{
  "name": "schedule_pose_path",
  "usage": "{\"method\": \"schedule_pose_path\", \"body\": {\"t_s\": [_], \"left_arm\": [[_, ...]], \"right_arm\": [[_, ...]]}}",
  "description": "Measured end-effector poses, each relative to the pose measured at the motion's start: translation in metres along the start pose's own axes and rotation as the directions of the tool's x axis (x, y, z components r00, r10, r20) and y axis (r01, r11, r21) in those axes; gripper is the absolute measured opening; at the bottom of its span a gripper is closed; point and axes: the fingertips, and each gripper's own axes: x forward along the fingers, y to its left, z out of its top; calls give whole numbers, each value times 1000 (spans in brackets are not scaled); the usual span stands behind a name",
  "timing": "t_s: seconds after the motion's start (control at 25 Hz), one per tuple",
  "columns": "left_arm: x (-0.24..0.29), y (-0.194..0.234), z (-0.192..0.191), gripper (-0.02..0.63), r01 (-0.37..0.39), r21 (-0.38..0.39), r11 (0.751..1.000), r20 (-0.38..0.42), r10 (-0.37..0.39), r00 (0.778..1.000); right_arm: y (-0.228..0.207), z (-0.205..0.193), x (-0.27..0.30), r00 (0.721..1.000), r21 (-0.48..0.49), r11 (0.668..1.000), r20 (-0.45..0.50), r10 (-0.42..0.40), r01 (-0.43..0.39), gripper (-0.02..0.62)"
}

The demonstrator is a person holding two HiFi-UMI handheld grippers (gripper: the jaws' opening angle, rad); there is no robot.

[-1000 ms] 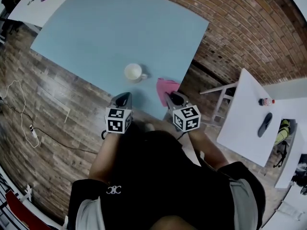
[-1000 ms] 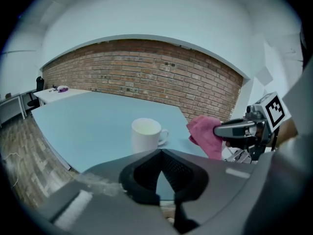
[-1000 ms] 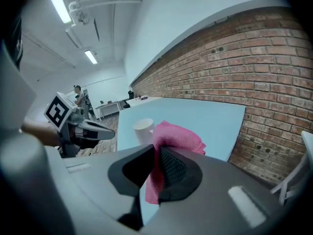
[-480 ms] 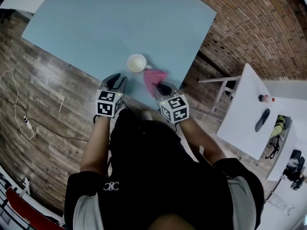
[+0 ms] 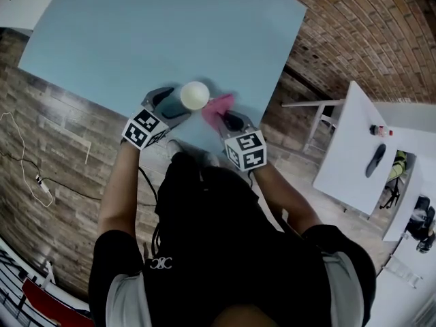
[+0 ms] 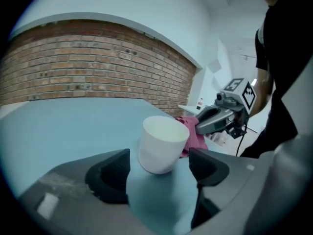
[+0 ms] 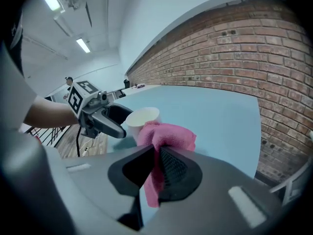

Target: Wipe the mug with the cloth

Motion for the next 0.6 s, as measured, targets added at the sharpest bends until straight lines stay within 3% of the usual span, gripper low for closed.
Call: {"method": "schedule_pose_path", "body": {"t_s": [0.2, 0.36, 0.6], "left_arm": [[13, -10, -1, 419, 188, 142, 972, -98, -175, 980], [20, 2, -3, 458, 247, 220, 944, -174, -212, 962], [30, -6, 14, 492, 361, 269, 893, -205, -313, 927]], "right_arm": [[-9, 5, 5, 999, 12, 999, 5, -38, 38, 37], [-15, 8, 9, 998, 24, 997, 8, -70, 70, 37], [-20, 14, 12, 996, 34, 995, 11, -94, 93, 37]]}}
